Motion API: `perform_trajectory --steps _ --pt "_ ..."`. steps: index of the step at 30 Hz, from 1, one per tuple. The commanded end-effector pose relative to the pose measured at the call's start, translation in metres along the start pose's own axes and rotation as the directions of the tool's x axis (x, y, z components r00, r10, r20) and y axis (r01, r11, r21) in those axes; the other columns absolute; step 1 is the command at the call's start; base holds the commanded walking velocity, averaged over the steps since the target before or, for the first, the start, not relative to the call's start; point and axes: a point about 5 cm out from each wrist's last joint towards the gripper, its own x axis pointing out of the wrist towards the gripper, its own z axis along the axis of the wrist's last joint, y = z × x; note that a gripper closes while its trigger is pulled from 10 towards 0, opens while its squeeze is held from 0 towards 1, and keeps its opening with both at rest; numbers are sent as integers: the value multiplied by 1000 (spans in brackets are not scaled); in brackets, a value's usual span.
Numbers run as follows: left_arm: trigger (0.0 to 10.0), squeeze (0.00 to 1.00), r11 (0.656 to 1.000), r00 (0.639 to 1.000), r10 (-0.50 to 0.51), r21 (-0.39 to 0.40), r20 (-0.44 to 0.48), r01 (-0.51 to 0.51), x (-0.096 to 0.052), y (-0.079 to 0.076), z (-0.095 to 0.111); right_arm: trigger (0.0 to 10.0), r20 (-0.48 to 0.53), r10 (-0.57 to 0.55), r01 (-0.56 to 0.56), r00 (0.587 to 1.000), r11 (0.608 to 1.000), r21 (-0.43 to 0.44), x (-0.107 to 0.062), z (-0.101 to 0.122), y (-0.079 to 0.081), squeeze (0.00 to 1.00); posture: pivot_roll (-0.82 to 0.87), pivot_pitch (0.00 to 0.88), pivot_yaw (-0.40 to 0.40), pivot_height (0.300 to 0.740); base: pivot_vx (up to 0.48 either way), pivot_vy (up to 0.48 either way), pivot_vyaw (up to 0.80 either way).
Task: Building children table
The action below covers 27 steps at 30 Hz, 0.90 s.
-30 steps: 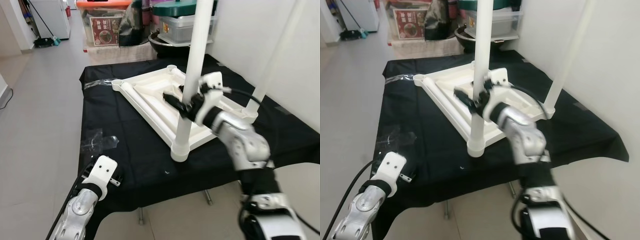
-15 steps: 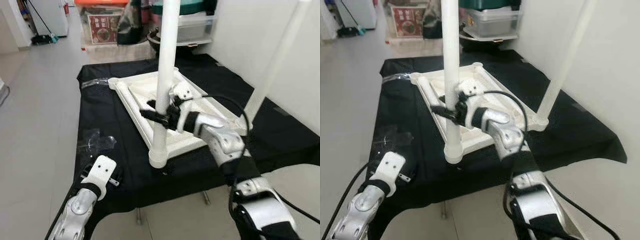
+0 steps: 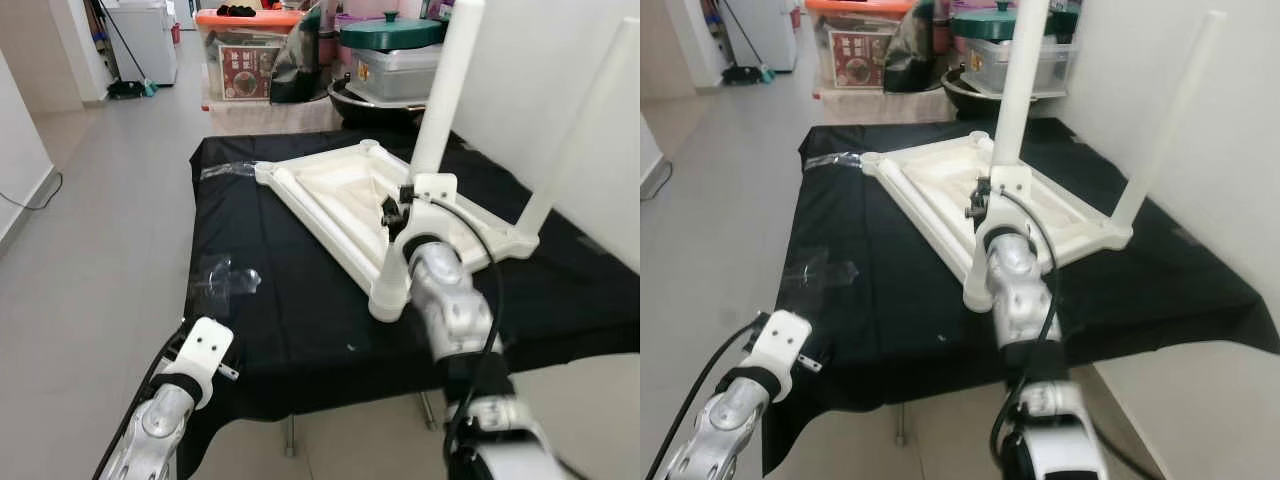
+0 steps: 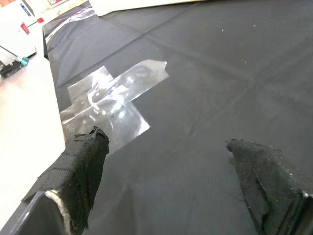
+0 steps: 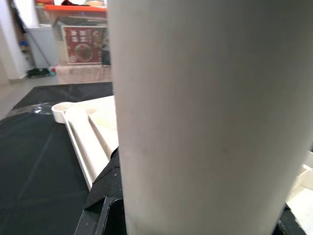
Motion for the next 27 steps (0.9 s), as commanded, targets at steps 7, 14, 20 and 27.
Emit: perform_trajectory --steps 7,14,20,27 --pt "10000 0 1000 1000 -14 9 -10 14 3 -3 -2 10000 -103 223 -218 969 974 56 -9 -17 31 1000 94 0 -64 740 0 0 0" --pt "10000 0 1000 1000 -13 9 -3 13 7 -1 0 10000 95 699 -703 709 711 17 -15 33 45 0 91 0 -62 740 0 0 0" --pt "10000 0 1000 1000 -11 7 6 11 9 -2 3 10000 87 932 -915 351 362 -180 -32 50 39 0 105 0 -68 740 0 0 0" --pt "10000 0 1000 1000 2 -1 14 -2 6 0 4 0 98 927 -917 362 373 -143 -25 46 54 0 123 0 -79 740 0 0 0"
